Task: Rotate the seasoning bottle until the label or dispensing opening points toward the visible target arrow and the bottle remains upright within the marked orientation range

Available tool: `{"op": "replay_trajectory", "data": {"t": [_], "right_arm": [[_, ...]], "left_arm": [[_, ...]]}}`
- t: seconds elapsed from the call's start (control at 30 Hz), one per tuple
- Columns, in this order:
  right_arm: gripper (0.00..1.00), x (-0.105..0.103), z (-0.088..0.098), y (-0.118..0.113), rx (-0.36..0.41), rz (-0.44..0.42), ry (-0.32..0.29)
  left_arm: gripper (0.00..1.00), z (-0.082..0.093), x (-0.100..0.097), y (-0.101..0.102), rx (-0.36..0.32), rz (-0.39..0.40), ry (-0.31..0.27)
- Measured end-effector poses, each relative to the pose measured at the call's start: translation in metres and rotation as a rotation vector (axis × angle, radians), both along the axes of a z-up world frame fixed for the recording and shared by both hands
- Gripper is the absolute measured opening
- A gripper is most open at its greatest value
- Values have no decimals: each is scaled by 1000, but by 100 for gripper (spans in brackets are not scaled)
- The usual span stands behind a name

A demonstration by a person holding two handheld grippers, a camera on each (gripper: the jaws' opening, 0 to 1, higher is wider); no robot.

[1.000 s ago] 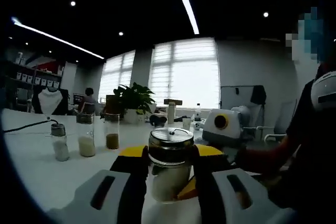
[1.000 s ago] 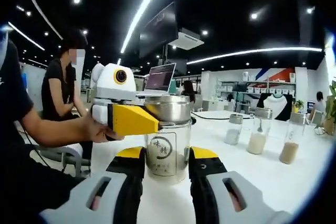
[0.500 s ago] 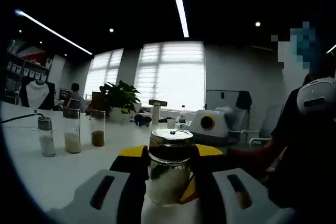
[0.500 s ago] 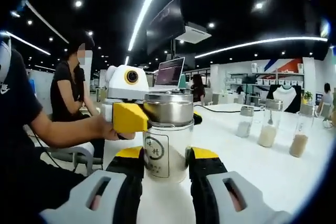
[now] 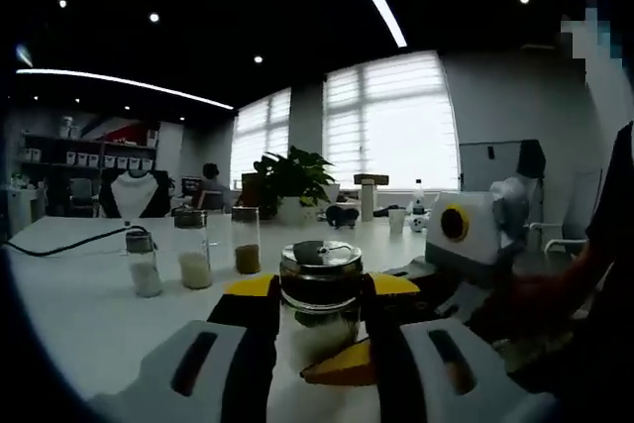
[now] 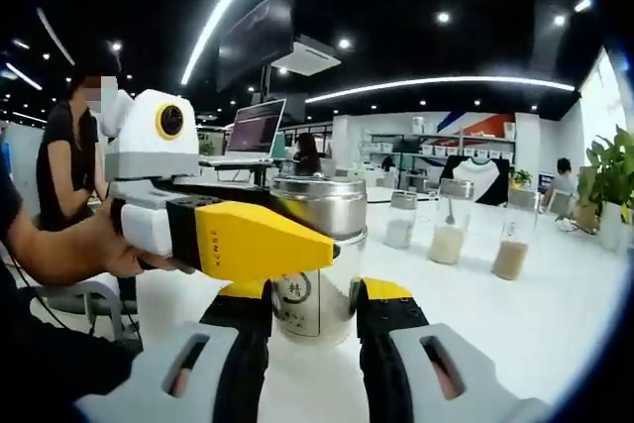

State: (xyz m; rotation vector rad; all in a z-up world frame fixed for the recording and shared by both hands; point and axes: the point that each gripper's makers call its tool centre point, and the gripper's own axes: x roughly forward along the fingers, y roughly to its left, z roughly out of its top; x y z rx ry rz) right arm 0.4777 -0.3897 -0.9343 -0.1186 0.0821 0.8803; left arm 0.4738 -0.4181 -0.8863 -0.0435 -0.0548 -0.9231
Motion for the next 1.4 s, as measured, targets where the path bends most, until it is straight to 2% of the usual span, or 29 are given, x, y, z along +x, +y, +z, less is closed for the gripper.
{"op": "replay_trajectory", "data": {"t": [0.07,0.27,0.4,0.47,0.6,0.67,0.77,0.83,0.87,0.97,1.07,1.2,1.3,1.4], "right_arm": [[31,2,-2,-1,2,-24,6],[31,5,-4,-1,7,-103,1],[31,6,-4,0,-6,-87,-19],[31,6,-2,2,-36,-54,-63],[31,-1,1,6,-7,69,-32],[31,0,1,3,-4,80,-24],[31,0,0,3,-21,75,-33],[31,0,-4,4,-26,66,-12],[31,-1,-5,5,0,55,15],[30,0,-4,6,30,34,20],[30,3,-7,4,-17,-21,-9],[30,8,-15,4,-46,-67,0],[31,9,-15,5,-53,-53,0],[31,9,-13,6,-44,-33,-6]], "left_arm": [[36,-2,2,1,1,36,-2],[36,-4,5,1,48,139,-73],[35,-5,7,6,54,121,-53],[35,-4,8,9,35,101,-29],[35,-1,7,14,30,36,-23],[35,0,7,14,5,0,9],[35,-1,7,13,-2,-19,17],[35,-5,6,11,22,-21,17],[35,-6,6,10,20,-14,18],[35,-5,8,10,26,18,14],[35,-7,10,11,69,60,1],[35,-12,11,9,102,87,1],[35,-14,12,11,119,102,-10],[35,-12,14,16,92,98,12]]}}
